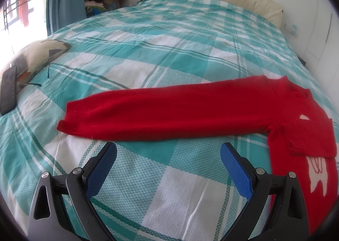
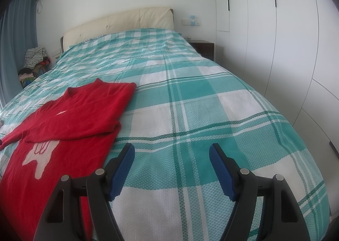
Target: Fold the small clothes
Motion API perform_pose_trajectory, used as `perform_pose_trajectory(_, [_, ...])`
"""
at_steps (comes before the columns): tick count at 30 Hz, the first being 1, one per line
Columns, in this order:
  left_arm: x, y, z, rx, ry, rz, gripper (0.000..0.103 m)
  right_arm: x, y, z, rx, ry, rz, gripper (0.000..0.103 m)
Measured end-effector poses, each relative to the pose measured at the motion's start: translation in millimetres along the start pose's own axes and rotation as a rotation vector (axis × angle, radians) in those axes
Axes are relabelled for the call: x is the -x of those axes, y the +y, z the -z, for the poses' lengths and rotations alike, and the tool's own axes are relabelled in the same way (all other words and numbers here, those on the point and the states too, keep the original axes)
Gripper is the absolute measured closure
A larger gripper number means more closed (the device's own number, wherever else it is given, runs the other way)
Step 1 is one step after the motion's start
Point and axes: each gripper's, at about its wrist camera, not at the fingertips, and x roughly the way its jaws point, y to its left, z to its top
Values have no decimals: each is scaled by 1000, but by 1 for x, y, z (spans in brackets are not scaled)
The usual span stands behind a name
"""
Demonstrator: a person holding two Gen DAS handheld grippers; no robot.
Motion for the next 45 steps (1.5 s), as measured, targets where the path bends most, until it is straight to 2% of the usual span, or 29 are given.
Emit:
perform_pose_trajectory(25, [4,7,-2,29,-6,-5,4,0,-2,-1,2,-4,1,31])
perform_pose_trajectory(39, [9,7,1,10,-6,-10,4,1,-1,-1,5,-4,2,31])
perform_pose_trajectory(42, [7,13,-10,31,32,41,4,1,0,-1,1,-5,1,31])
perform_pose_trajectory(45, [12,61,-30,200,35,142,4,3,-2,-1,-10,-12,-1,31])
